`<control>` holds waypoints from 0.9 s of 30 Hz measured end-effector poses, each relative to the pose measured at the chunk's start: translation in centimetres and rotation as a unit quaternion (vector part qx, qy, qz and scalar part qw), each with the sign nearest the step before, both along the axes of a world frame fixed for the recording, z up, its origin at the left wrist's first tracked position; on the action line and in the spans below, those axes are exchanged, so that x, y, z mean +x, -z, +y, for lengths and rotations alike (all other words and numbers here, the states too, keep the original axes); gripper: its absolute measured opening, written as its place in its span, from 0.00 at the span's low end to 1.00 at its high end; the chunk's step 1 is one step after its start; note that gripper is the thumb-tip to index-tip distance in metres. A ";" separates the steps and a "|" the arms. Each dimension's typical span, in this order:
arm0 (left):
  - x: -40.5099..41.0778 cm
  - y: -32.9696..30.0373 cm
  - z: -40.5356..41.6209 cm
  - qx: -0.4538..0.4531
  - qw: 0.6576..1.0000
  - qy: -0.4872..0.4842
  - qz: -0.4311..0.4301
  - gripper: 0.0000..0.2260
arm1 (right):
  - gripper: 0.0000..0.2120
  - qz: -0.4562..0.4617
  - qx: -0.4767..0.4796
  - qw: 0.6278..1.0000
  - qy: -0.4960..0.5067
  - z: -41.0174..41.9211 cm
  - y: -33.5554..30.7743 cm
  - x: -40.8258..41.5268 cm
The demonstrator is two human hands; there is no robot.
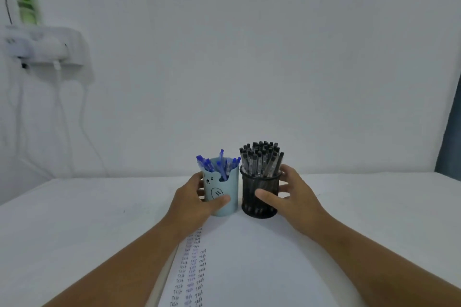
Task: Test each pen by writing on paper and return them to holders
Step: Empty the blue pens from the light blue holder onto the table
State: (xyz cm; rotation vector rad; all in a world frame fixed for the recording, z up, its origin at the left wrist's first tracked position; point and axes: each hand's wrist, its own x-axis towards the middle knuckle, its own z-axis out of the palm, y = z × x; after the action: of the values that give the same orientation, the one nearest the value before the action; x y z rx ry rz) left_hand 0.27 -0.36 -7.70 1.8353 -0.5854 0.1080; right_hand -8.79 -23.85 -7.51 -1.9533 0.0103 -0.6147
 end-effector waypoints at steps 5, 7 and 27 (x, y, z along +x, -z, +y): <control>-0.7 -0.2 0.0 -0.007 0.999 -0.030 -0.030 0.33 | 0.25 -0.016 -0.003 0.999 0.031 0.3 -0.1 0.0; -0.8 -0.2 0.1 -0.004 0.998 -0.033 -0.053 0.34 | 0.24 -0.020 -0.007 0.999 0.039 0.3 0.0 -0.2; -0.1 0.2 0.2 0.001 0.987 0.000 -0.162 0.33 | 0.24 -0.008 -0.007 0.996 0.090 -1.4 0.1 0.0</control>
State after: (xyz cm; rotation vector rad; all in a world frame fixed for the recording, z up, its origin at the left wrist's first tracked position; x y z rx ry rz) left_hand 0.17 -0.15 -7.88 1.8335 -0.8097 0.4114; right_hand -8.75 -25.22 -7.59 -1.9742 0.1748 -0.7510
